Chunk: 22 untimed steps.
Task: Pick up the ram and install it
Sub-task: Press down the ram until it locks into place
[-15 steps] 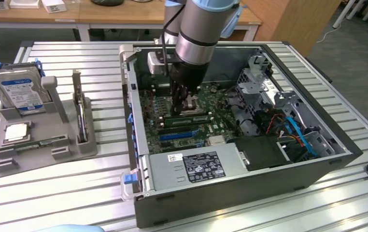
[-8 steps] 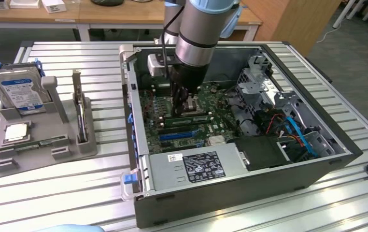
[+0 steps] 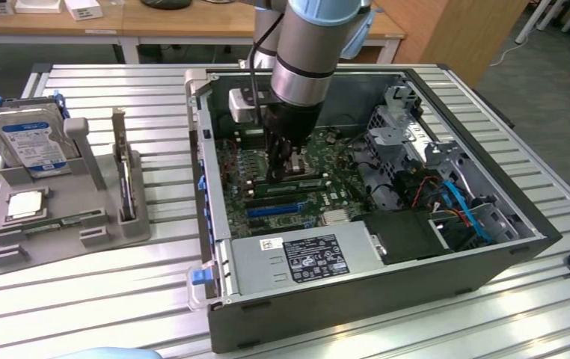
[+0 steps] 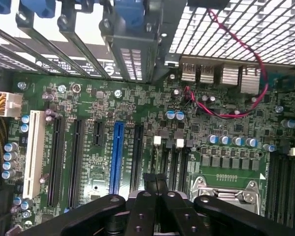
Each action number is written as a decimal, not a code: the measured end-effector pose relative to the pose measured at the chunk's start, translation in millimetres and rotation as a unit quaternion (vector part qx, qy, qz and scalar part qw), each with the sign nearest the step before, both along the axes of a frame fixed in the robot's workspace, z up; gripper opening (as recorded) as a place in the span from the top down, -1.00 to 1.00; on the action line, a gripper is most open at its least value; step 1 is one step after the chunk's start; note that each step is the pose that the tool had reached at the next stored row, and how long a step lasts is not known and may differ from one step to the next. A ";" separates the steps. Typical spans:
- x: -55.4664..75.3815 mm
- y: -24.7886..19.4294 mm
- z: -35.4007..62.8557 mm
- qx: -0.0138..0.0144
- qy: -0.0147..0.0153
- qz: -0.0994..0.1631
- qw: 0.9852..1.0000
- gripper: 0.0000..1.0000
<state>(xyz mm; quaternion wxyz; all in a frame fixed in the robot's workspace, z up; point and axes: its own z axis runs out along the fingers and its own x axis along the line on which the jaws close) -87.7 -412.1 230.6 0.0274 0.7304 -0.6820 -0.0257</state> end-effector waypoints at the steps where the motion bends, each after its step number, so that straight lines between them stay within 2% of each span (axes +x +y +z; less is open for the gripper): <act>1: 0.1 0.0 -0.9 -0.001 -0.001 0.001 1.000 0.80; 5: 0.1 -0.1 -2.4 -0.002 -0.004 0.002 1.000 0.80; 11: 0.1 0.0 -2.6 -0.002 -0.004 0.002 1.000 0.80; 22: 0.1 0.0 -4.5 -0.002 -0.008 0.002 1.000 0.80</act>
